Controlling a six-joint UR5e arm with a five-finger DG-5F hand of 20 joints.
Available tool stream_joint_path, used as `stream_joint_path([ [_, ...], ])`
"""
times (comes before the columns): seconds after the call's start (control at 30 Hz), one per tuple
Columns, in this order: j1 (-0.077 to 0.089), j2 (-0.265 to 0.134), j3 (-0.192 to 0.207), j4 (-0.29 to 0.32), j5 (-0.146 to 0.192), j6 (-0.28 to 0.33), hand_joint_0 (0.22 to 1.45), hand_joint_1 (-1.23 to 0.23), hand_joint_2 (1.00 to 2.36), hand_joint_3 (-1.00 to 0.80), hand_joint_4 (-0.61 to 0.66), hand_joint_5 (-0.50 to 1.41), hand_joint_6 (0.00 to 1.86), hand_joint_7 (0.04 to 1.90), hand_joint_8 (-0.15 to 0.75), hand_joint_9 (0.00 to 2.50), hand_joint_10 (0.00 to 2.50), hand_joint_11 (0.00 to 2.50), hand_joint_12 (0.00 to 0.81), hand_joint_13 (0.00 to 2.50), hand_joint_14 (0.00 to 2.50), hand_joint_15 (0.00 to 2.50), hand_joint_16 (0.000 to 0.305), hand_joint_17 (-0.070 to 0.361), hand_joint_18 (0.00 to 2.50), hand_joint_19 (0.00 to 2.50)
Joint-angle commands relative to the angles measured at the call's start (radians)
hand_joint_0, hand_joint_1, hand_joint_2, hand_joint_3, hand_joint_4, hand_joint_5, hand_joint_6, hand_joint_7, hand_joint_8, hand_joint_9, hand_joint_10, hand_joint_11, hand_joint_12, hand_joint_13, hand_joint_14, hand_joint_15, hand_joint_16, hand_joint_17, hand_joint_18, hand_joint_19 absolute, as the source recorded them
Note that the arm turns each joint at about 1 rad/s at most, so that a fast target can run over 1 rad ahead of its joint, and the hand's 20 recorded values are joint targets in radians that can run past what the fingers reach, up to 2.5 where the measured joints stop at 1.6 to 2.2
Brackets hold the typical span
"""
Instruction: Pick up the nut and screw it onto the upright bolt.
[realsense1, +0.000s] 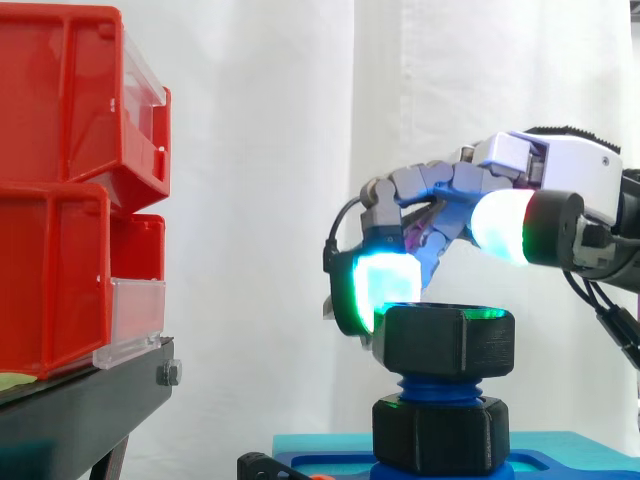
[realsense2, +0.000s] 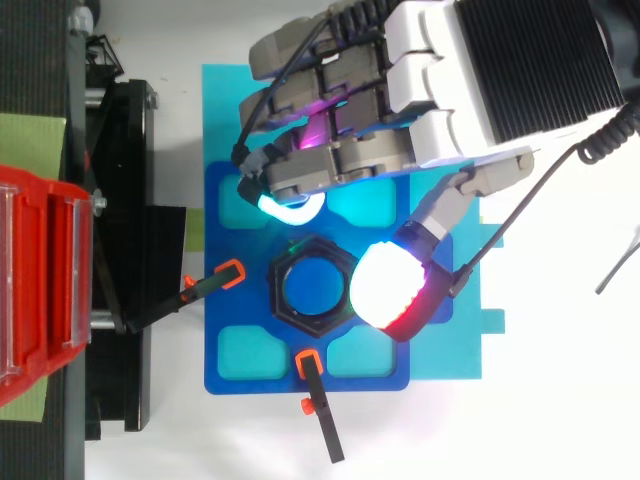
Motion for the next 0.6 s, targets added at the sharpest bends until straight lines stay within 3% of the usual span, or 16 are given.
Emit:
stream_joint_path([
  [0.0,0.001,0.000,0.024,-0.001,-0.014,0.000,0.51,-0.20,1.00,-0.50,0.18,0.00,0.51,1.24,0.214,1.05,0.00,0.00,0.164,0.81,0.00,0.00,0.019,0.043,0.62,0.18],
  [0.17,0.010,0.000,0.025,0.004,-0.018,-0.001,0.51,-0.20,1.00,-0.50,0.23,-0.01,0.51,1.10,0.205,1.04,0.00,0.00,0.165,0.80,0.00,0.00,0.019,0.044,0.61,0.18],
  [0.57,0.036,-0.017,0.022,0.031,-0.023,0.000,0.51,-0.20,1.00,-0.50,0.23,-0.01,0.51,1.04,0.205,1.09,0.00,0.00,0.161,0.81,0.00,0.00,0.020,0.046,0.62,0.20],
])
